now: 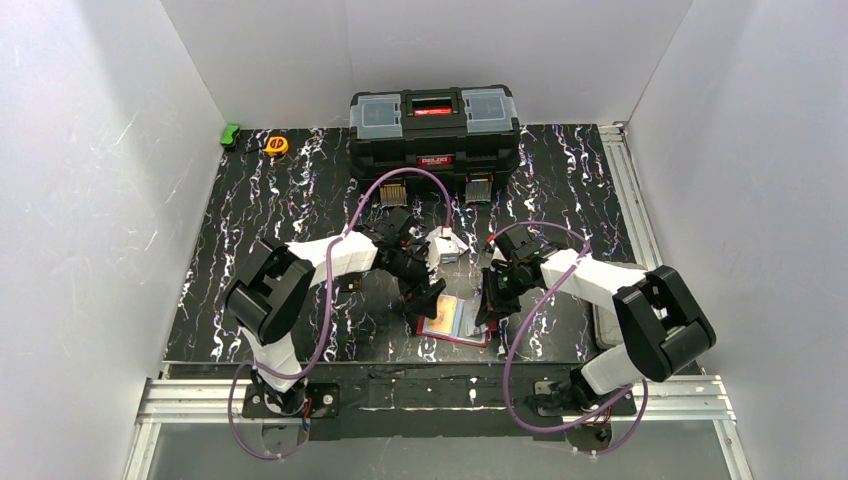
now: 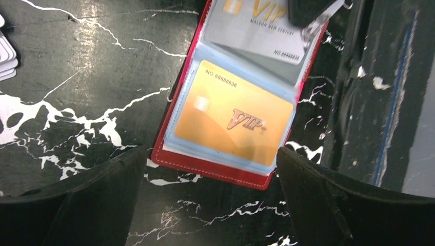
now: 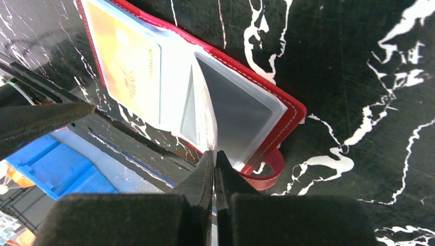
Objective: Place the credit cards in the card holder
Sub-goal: Insert the credit card into the card holder.
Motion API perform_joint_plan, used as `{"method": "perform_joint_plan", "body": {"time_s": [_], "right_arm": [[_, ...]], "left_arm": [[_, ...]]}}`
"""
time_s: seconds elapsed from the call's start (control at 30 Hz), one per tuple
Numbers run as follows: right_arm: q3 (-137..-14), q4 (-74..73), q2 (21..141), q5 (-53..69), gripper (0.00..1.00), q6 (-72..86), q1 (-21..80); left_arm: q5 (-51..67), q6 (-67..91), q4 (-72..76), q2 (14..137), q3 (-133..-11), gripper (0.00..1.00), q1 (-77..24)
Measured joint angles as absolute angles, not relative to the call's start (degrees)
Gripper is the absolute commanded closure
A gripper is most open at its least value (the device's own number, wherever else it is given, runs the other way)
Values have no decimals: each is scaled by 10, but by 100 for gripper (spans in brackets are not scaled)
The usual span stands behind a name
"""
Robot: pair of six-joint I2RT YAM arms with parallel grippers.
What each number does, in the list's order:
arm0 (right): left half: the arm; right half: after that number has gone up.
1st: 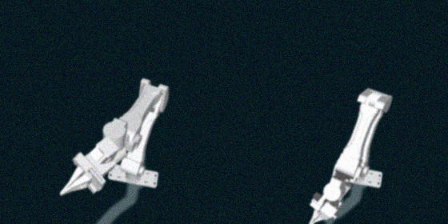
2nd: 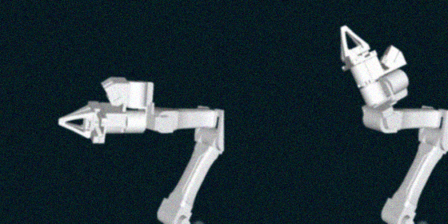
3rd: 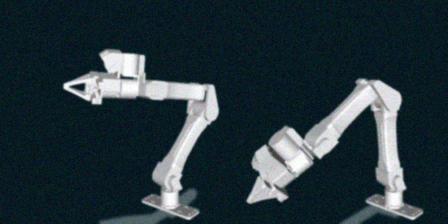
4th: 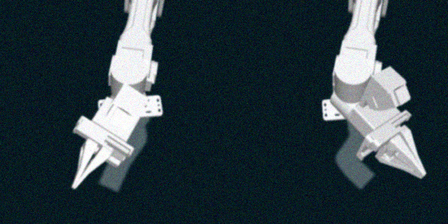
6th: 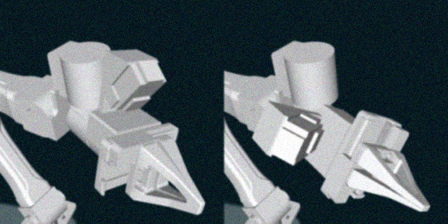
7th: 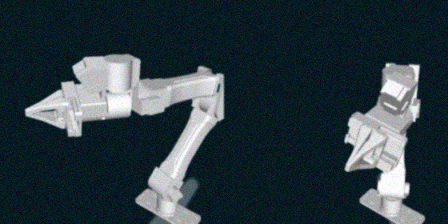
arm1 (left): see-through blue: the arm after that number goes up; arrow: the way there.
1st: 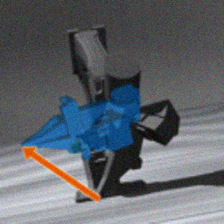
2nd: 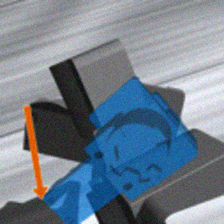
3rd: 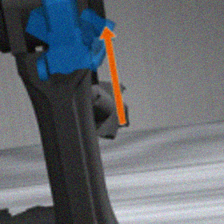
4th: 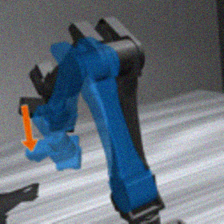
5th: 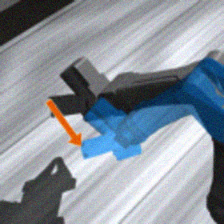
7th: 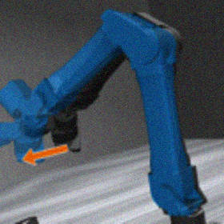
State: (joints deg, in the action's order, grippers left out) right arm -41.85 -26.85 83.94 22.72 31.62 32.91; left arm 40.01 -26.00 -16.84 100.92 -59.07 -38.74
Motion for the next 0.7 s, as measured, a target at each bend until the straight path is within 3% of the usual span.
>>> {"method": "perform_joint_plan", "body": {"time_s": [0.33, 0.7], "right_arm": [[-413, -246, 852, 244, 99, 317, 329], [-397, -219, 860, 258, 99, 325, 329]], "left_arm": [[467, -154, -115, 1029, -589, 3, -384], [524, -93, -92, 1039, -577, 11, -382]]}}
